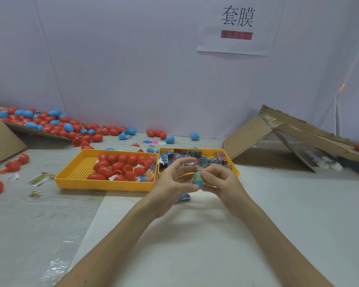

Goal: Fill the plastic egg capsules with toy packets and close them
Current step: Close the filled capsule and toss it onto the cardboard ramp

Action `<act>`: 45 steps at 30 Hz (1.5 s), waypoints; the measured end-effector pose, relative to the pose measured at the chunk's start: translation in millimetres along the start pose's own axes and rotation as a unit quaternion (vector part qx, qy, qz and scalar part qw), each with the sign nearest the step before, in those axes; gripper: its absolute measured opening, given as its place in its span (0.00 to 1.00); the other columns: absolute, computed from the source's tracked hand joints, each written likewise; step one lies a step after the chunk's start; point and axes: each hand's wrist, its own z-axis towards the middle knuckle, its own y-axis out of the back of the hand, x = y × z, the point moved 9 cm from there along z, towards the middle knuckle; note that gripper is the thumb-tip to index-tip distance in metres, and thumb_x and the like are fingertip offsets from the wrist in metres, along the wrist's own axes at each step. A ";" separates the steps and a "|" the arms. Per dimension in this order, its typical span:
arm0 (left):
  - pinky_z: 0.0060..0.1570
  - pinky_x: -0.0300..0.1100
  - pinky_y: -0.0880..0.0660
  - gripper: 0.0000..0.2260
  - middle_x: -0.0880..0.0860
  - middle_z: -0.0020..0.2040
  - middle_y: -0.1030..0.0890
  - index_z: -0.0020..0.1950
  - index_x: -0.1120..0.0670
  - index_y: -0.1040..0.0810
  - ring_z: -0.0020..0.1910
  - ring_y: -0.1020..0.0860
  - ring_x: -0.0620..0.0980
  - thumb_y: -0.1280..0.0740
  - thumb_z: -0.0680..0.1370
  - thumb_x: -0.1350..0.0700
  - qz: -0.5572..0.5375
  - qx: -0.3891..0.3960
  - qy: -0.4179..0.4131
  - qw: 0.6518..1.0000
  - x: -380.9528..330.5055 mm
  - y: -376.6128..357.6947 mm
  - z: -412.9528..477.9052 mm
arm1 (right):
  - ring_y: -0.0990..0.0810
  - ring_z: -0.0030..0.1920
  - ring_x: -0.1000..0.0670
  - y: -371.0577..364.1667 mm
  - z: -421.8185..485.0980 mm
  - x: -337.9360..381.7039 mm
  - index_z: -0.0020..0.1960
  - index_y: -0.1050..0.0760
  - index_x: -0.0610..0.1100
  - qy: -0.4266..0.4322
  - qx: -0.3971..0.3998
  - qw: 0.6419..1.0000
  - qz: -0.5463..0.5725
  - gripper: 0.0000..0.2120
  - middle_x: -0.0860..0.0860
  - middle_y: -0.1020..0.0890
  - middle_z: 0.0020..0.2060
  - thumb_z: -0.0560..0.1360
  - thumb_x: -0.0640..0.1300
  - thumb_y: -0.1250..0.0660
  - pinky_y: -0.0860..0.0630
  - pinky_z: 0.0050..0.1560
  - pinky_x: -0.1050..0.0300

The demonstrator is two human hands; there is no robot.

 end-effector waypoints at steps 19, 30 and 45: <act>0.59 0.44 0.21 0.15 0.63 0.65 0.21 0.68 0.59 0.22 0.64 0.19 0.60 0.33 0.81 0.65 -0.075 0.053 -0.009 0.996 -2.7 -3.8 -1.3 | 0.25 0.32 0.51 8.8 1.3 7.8 0.41 0.17 0.50 0.061 -0.022 0.998 -0.017 0.06 0.48 0.21 0.32 0.70 0.52 0.25 0.23 0.39 0.58; 0.61 0.50 0.21 0.15 0.57 0.63 0.18 0.69 0.56 0.24 0.60 0.17 0.57 0.34 0.82 0.55 -0.007 0.010 0.003 1.000 2.9 1.7 0.5 | 0.24 0.34 0.52 14.2 2.6 7.4 0.46 0.15 0.48 0.065 -0.044 0.996 -0.041 0.09 0.49 0.19 0.36 0.69 0.51 0.24 0.23 0.41 0.54; 0.52 0.43 0.18 0.11 0.58 0.59 0.16 0.61 0.58 0.21 0.56 0.15 0.57 0.33 0.82 0.53 -0.020 -0.035 0.021 0.999 9.4 11.7 4.1 | 0.19 0.40 0.53 17.1 6.9 0.0 0.51 0.16 0.51 0.044 -0.043 0.997 -0.036 0.14 0.48 0.16 0.45 0.66 0.47 0.22 0.23 0.40 0.57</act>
